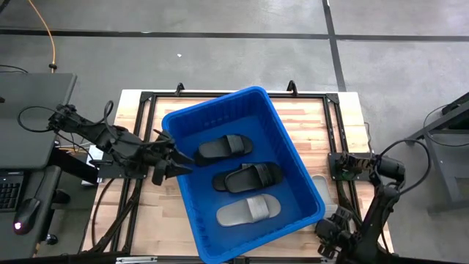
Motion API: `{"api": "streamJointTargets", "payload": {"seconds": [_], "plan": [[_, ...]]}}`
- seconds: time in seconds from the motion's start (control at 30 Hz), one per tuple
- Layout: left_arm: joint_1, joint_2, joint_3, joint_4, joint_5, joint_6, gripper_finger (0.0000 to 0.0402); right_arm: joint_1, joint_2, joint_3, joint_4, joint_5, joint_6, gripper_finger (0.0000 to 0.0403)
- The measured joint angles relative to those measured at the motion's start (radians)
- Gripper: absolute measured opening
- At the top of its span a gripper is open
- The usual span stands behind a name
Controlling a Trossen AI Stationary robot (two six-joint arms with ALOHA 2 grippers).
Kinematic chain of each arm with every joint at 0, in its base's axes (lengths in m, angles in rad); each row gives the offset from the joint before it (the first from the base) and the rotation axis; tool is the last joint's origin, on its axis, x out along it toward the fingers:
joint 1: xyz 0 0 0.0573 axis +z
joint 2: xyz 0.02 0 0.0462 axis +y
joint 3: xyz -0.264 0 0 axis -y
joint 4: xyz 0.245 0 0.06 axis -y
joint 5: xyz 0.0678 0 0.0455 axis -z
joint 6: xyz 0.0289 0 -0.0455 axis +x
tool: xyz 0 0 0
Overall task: Pick and place slides into bin
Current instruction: Put the white slide in the bin
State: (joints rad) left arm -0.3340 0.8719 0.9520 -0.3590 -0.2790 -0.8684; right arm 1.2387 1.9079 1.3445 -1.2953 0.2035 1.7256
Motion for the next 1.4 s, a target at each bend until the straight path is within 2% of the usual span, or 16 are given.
{"api": "streamJointTargets", "payload": {"seconds": [0.23, 0.5, 0.6, 0.7, 0.8, 0.87, 0.9, 1.07, 1.23, 1.4], "plan": [[0.000, -0.003, 0.000, 0.021, 0.015, 0.000, 0.0244, 0.001, 0.000, -0.062, -0.017, -0.040, -0.048, 0.0236], [0.000, -0.003, 0.000, 0.020, 0.011, -0.030, 0.0244, -0.022, 0.000, -0.131, -0.030, -0.014, -0.069, 0.0228], [0.000, -0.003, 0.000, 0.020, 0.010, -0.041, 0.0244, -0.024, 0.000, -0.154, -0.045, 0.005, -0.054, 0.0205], [0.000, -0.003, 0.000, 0.020, 0.010, -0.049, 0.0244, -0.025, 0.000, -0.190, -0.070, -0.007, -0.003, 0.0163], [0.000, -0.003, 0.000, 0.020, 0.008, -0.058, 0.0244, -0.033, 0.000, -0.231, -0.060, -0.088, 0.003, 0.0096], [0.000, -0.003, 0.000, 0.020, 0.003, -0.058, 0.0244, -0.038, 0.000, -0.260, -0.010, -0.139, 0.002, 0.0036], [0.000, -0.003, 0.000, 0.020, -0.002, -0.057, 0.0244, -0.037, -0.004, -0.276, 0.030, -0.163, 0.006, 0.0019], [0.000, -0.003, 0.000, 0.019, -0.028, -0.055, 0.0244, -0.035, -0.008, -0.288, 0.100, -0.182, 0.135, 0.0002], [0.000, -0.003, 0.000, 0.013, -0.030, -0.030, 0.0244, -0.029, -0.008, -0.197, 0.144, -0.107, 0.244, 0.0000], [0.000, -0.003, 0.000, 0.016, -0.027, -0.028, 0.0244, -0.030, -0.006, -0.094, 0.054, -0.107, 0.348, 0.0000]]}}
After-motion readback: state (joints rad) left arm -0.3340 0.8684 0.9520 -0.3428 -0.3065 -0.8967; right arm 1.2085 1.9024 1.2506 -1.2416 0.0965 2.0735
